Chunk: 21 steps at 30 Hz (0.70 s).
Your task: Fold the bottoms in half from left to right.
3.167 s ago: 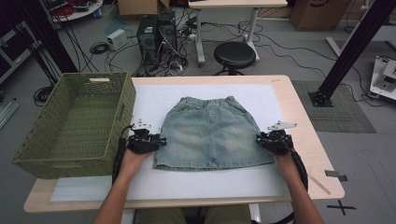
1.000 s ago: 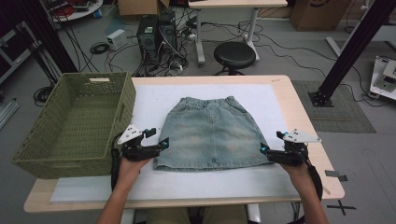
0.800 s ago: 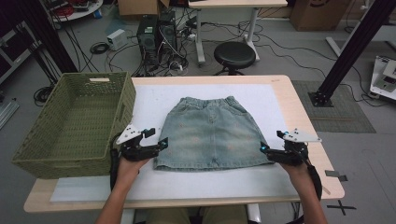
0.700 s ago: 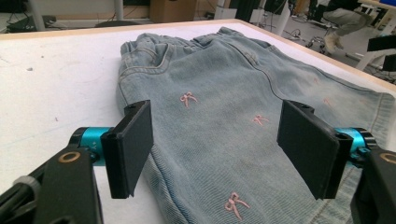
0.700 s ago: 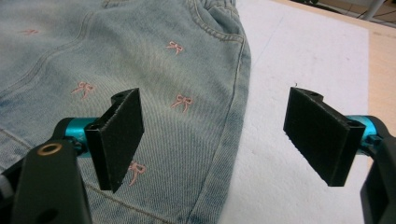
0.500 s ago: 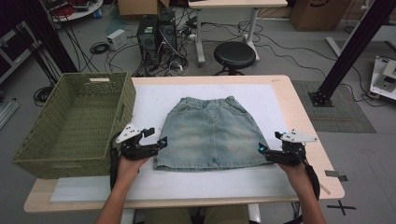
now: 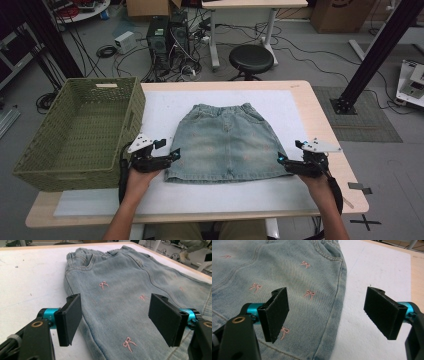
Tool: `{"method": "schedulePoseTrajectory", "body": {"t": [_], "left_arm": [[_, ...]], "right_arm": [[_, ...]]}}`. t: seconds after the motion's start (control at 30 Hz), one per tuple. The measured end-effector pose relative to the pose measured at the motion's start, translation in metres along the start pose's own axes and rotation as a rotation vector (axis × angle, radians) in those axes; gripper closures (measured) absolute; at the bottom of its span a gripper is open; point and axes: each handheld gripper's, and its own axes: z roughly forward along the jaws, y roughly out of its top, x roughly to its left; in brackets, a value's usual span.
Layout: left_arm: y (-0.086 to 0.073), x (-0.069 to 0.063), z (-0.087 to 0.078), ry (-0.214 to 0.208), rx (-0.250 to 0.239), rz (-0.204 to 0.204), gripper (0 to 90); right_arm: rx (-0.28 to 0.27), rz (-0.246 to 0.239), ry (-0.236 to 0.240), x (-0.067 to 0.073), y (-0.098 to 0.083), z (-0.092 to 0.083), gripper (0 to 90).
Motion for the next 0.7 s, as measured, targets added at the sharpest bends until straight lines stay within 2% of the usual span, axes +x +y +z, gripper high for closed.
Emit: {"method": "schedulePoseTrajectory", "body": {"t": [0.17, 0.27, 0.47, 0.6, 0.7], "left_arm": [[-0.003, -0.001, 0.004, 0.004, 0.064, -0.007, 27.0], [-0.006, -0.003, 0.007, 0.008, 0.111, -0.025, 27.1], [-0.01, -0.003, 0.005, 0.042, 0.154, -0.035, 29.5], [-0.012, -0.004, 0.003, 0.058, 0.183, -0.066, 34.1], [-0.012, -0.003, 0.003, 0.076, 0.194, -0.075, 35.5]], "right_arm": [[-0.005, 0.007, 0.004, 0.002, 0.002, 0.0, 20.5], [-0.009, 0.006, 0.012, 0.003, 0.004, 0.002, 20.6], [-0.013, -0.008, 0.029, 0.009, 0.009, 0.007, 20.6], [-0.01, -0.017, 0.065, 0.013, 0.015, 0.013, 20.6], [0.001, -0.006, 0.098, 0.015, 0.02, 0.021, 20.5]]}}
